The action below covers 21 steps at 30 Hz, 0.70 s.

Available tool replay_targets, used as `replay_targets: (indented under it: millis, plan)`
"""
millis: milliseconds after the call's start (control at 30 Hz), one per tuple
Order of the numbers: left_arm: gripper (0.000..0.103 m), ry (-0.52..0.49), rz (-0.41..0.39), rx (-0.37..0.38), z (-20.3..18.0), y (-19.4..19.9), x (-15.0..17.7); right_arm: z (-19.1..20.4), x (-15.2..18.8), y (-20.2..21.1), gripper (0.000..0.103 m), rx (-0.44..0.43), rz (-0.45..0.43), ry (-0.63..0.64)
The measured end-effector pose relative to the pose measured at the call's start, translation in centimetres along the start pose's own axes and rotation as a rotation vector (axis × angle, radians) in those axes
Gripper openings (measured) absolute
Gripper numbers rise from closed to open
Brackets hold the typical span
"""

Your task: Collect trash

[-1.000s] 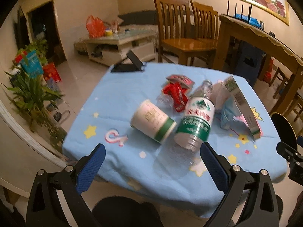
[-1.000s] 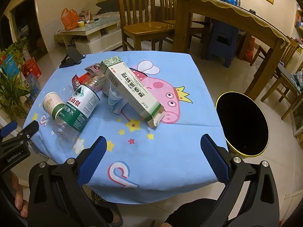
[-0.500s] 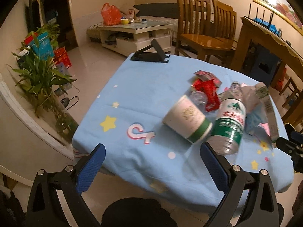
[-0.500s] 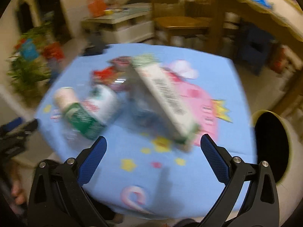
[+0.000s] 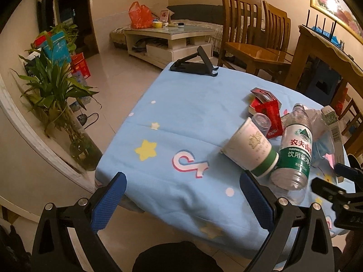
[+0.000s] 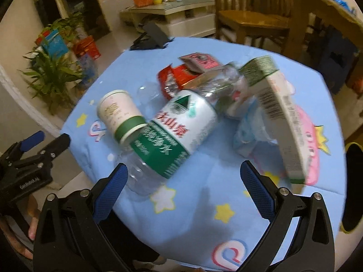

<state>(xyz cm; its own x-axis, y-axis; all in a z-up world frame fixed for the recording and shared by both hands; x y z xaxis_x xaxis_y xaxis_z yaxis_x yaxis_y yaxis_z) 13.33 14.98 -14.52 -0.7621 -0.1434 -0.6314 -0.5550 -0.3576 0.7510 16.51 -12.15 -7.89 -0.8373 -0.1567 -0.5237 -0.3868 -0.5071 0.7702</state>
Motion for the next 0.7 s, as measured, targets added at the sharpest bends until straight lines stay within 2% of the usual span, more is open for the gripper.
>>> replay_targets:
  millis: [67, 167, 300, 700]
  plan:
    - [0.096, 0.001, -0.002, 0.004, 0.1, -0.1, 0.0, -0.6, 0.6, 1.3, 0.098, 0.067, -0.035, -0.019]
    - [0.096, -0.005, -0.003, 0.015, -0.2, 0.0, 0.1, -1.8, 1.4, 2.8, 0.098, 0.118, -0.066, -0.061]
    - [0.096, -0.016, -0.014, 0.02, -0.8, 0.6, 0.0, -3.3, 2.1, 3.9, 0.098, 0.135, -0.075, -0.114]
    - [0.096, -0.027, -0.031, 0.007, -1.4, 1.8, 0.0, -4.0, 2.8, 4.9, 0.098, 0.151, -0.082, -0.115]
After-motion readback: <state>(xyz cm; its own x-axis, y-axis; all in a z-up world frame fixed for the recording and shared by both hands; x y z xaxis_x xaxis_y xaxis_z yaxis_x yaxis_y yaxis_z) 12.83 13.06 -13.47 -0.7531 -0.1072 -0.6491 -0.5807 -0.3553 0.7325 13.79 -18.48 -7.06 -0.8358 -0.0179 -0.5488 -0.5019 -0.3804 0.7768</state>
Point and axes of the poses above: each gripper's, at about its wrist camera, not at the fingertips, and y roughly against the way its jaws point, z to its left, x to its underside, the point moved 6 cm from there along -y, roughly the way its jaws point, and after that the axes turned 14 degrees about -x, right-handed, at the moved point
